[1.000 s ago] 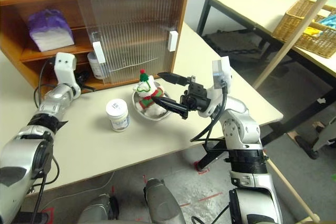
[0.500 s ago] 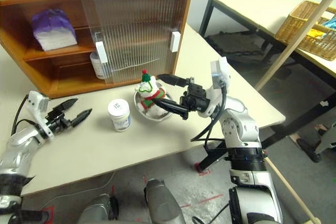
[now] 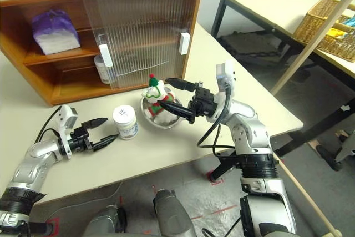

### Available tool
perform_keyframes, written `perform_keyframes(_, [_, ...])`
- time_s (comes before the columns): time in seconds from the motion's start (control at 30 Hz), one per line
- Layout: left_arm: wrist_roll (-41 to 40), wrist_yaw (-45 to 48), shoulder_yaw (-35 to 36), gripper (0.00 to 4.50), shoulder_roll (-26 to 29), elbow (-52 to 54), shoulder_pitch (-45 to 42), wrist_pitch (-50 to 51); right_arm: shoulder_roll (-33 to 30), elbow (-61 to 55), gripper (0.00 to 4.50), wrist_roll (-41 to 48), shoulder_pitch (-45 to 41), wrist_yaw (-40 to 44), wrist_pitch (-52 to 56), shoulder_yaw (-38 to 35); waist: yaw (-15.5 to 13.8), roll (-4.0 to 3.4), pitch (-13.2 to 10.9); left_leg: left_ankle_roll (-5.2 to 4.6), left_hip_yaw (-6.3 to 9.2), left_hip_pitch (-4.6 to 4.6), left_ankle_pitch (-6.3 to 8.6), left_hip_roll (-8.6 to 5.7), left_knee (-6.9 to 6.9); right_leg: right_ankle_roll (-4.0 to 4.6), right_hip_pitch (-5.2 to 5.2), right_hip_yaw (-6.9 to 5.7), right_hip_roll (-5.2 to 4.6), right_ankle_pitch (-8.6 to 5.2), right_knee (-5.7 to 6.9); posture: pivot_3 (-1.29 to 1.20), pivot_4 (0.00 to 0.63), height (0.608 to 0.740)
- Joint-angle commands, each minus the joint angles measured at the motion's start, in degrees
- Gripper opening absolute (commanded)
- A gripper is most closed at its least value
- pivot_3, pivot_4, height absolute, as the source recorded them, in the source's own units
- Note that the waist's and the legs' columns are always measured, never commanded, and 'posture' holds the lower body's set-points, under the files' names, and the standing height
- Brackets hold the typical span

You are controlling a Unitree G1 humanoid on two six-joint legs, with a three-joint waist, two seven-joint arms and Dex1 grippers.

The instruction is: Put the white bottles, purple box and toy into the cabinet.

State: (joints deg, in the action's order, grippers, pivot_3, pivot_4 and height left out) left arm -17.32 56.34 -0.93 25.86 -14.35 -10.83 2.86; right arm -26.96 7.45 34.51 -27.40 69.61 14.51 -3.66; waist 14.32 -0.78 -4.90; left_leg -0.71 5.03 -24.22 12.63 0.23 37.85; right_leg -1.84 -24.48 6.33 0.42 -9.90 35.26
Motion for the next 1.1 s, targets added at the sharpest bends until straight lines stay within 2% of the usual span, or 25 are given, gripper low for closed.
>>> perform_keyframes(0.03, [1.06, 0.32, -2.01, 4.45, -1.53, -2.18, -1.60, 0.36, -0.39, 0.42, 4.50, -1.96, 0.24, -0.90, 0.63, 1.03, -0.01, -0.09, 0.05, -0.01, 0.00, -0.01, 0.00, 0.00, -0.01, -0.02, 0.01, 0.00, 0.00, -0.04, -0.02, -0.29, 0.089, 0.740])
perform_keyframes(0.27, [3.93, 1.77, -6.56, 4.45, -3.72, -3.90, -4.98, 1.17, -0.61, -0.17, 4.50, -2.72, 0.67, -1.50, 1.18, 1.23, -1.01, -0.18, 0.11, -0.04, 0.01, -0.19, -0.01, -0.09, 0.04, -0.10, 0.03, 0.07, -0.16, -0.10, -0.06, -0.30, 0.088, 0.740])
perform_keyframes(0.63, [3.57, 4.80, -8.71, 4.45, -5.36, -3.73, -6.19, 3.69, -0.89, -1.35, 4.50, -2.54, 0.20, -2.23, 2.52, 1.41, -1.13, -0.29, 0.19, 0.00, 0.01, -0.18, 0.02, -0.13, 0.05, -0.23, 0.06, 0.13, -0.15, -0.18, -0.07, -0.30, 0.084, 0.740])
perform_keyframes(1.03, [5.47, 4.59, -11.19, 4.45, -9.77, -7.01, -9.38, 3.40, -1.03, -1.78, 4.50, -2.36, -0.17, -2.27, 3.39, 1.70, -1.25, -0.32, 0.20, -0.12, 0.01, -0.19, 0.01, -0.14, 0.05, -0.38, 0.11, 0.15, -0.13, -0.27, -0.08, -0.30, 0.085, 0.740])
perform_keyframes(1.1, [6.66, 3.71, -11.45, 4.04, -9.81, -8.11, -9.92, 2.95, -1.04, -1.87, 4.50, -2.32, -0.05, -2.30, 3.44, 1.67, -1.29, -0.32, 0.20, -0.12, 0.01, -0.17, 0.01, -0.14, 0.07, -0.39, 0.17, 0.15, -0.13, -0.28, -0.08, -0.30, 0.085, 0.740])
